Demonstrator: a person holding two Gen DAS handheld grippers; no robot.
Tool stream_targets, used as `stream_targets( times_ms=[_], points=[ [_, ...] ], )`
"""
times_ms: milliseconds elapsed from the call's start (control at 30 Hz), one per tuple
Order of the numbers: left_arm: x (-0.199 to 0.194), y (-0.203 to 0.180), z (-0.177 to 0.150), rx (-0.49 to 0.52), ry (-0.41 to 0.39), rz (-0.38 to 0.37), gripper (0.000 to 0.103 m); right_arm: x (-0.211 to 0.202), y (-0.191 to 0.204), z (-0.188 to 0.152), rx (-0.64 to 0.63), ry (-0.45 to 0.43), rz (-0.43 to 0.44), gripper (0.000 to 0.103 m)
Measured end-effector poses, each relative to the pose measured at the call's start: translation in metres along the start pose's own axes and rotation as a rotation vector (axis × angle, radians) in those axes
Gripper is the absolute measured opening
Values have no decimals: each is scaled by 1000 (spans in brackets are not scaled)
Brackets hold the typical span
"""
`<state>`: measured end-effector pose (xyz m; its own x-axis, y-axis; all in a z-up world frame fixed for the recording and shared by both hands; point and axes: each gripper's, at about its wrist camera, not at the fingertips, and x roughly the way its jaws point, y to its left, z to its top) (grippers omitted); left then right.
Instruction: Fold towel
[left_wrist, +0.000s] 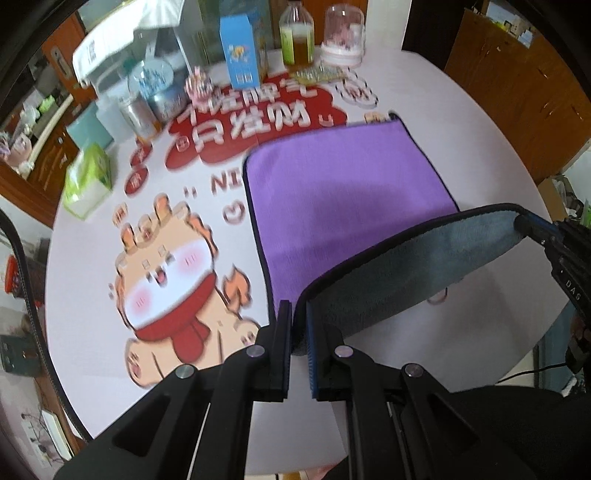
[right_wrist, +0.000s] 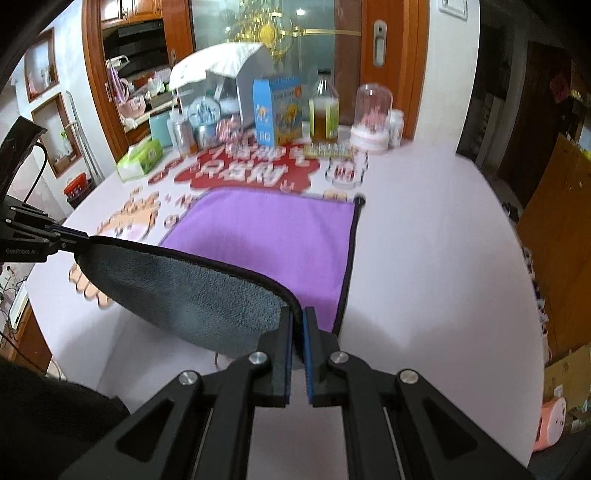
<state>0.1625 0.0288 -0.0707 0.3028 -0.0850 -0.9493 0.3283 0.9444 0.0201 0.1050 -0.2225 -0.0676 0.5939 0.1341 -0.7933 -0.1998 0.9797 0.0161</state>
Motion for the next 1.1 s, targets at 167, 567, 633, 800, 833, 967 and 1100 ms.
stream_targets(
  times_ms=[167,567,633,800,833,967,1100],
  points=[
    [-12,10,28,13,-65,23,5,-2,-4,33,-8,-70,-15,5],
    [3,38,99,-20,-160,56,5,35,-18,98,7,-175,-85,5],
    [13,44,107,-30,-155,55,5,46,-19,103,5,-177,-100,5],
    [50,58,127,-53,-139,42,6,79,-19,110,-1,-172,-147,5],
    [58,60,130,-58,-136,38,6,87,-19,111,-7,-172,-161,5],
    [94,68,145,-86,-108,20,6,117,-18,113,-17,-159,-205,5],
    [124,69,154,-91,-88,14,6,146,-24,114,6,-135,-230,5]
  ],
)
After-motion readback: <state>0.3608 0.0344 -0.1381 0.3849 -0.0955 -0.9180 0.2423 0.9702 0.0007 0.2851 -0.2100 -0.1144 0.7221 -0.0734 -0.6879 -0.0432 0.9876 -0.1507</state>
